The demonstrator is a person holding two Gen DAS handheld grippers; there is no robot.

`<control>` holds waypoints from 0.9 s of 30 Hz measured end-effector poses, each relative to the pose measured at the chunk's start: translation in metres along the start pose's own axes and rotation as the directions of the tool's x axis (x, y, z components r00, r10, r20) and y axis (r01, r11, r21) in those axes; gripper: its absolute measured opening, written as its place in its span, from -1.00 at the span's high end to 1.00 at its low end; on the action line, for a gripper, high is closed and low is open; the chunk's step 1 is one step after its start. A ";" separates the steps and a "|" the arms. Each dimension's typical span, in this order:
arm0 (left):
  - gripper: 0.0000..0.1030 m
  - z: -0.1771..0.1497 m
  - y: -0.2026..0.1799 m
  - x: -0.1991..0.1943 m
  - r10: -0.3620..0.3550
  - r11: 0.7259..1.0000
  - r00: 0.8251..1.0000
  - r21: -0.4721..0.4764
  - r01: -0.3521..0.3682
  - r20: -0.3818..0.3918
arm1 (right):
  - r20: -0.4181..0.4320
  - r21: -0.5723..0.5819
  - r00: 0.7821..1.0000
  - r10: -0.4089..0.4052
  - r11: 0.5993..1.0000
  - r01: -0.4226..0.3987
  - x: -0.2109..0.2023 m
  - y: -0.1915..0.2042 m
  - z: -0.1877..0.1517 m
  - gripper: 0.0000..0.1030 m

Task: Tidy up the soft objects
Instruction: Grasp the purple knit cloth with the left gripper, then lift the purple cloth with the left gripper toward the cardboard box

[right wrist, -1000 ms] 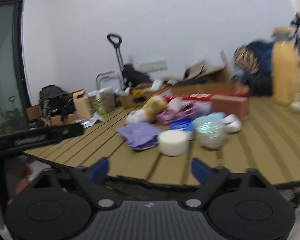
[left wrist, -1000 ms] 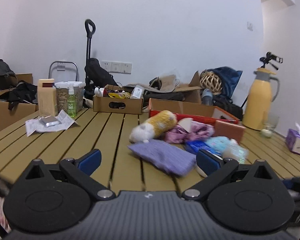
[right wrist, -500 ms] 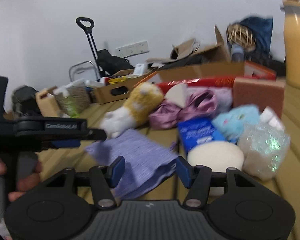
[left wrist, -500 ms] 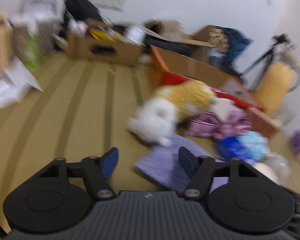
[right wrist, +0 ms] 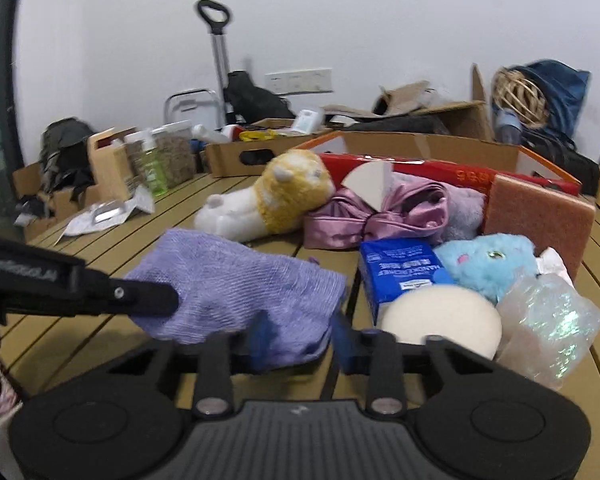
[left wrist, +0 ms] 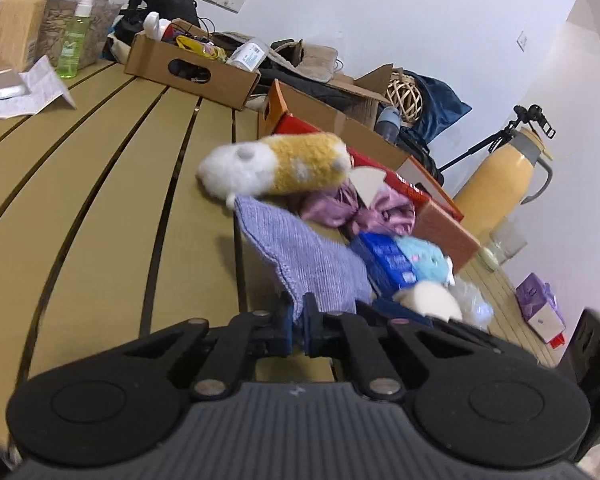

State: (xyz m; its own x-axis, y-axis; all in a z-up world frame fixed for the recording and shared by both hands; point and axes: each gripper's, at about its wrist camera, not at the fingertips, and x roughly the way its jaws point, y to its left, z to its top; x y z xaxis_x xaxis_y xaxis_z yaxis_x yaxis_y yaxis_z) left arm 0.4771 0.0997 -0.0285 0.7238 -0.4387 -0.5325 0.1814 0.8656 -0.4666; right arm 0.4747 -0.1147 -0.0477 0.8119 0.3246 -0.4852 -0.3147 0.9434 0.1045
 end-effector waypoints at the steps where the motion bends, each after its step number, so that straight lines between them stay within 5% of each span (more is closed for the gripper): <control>1: 0.90 -0.005 -0.004 -0.005 0.011 1.000 1.000 0.005 -0.011 0.000 | 0.002 -0.015 1.000 0.004 1.000 -0.004 -0.003 0.002 -0.001 0.53; 5: 0.91 -0.024 -0.024 -0.030 0.050 0.998 0.998 0.040 -0.052 0.041 | 0.032 -0.059 0.999 0.008 0.998 -0.006 -0.026 0.012 -0.006 0.86; 13: 0.91 -0.041 -0.082 -0.098 -0.032 0.993 0.983 0.115 0.011 0.183 | 0.144 -0.075 0.988 0.047 0.996 -0.037 -0.110 0.022 0.001 0.94; 20: 0.91 -0.027 -0.122 -0.111 -0.145 0.968 0.960 0.234 0.089 0.238 | 0.234 -0.105 0.971 0.039 0.994 -0.015 -0.161 0.020 0.016 0.98; 23: 0.91 -0.016 -0.125 -0.091 -0.096 0.966 0.965 0.258 0.031 0.243 | 0.255 -0.077 0.966 0.031 0.997 -0.012 -0.154 0.007 0.016 0.97; 27: 0.92 -0.021 -0.089 -0.057 0.033 0.981 0.975 0.178 -0.073 0.217 | 0.165 0.056 0.986 0.031 0.998 -0.040 -0.117 -0.026 -0.003 0.77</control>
State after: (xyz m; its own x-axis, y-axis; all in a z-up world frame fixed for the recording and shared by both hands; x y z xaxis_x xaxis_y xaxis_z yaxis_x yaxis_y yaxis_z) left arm 0.4054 0.0426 0.0287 0.8569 -0.3467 -0.3814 0.2437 0.9245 -0.2930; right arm 0.3864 -0.1776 0.0034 0.8720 0.3601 -0.3317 -0.3191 0.9318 0.1727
